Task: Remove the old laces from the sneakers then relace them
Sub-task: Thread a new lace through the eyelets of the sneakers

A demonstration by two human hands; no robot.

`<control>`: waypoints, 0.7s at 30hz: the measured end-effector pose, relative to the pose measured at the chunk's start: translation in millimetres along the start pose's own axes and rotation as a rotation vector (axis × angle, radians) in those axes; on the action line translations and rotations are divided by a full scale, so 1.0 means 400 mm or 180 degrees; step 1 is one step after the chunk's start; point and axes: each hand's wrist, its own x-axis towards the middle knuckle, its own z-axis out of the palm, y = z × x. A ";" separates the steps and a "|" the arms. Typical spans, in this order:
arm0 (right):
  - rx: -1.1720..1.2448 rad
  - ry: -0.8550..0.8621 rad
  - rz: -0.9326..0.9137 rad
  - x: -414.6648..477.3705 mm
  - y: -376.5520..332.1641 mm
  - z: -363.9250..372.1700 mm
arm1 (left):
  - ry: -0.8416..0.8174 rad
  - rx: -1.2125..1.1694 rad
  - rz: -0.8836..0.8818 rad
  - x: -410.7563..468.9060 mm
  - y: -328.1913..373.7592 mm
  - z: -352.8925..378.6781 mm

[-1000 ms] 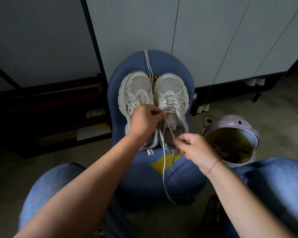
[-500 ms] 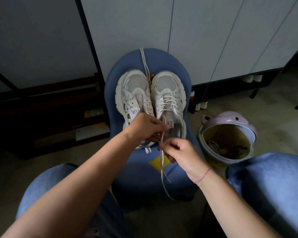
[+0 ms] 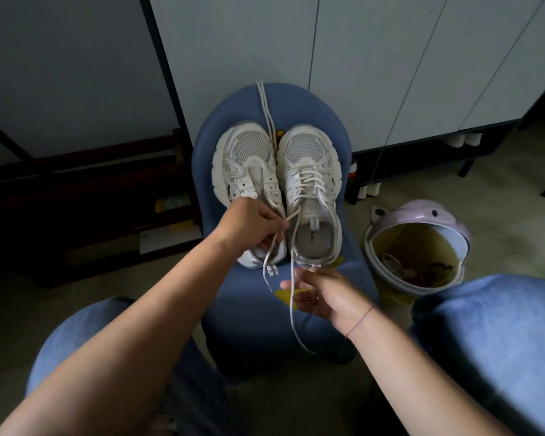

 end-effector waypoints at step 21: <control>0.0599 -0.0414 -0.1732 -0.065 -0.332 -0.029 | -0.0846 -0.1494 0.0570 -0.033 0.089 0.058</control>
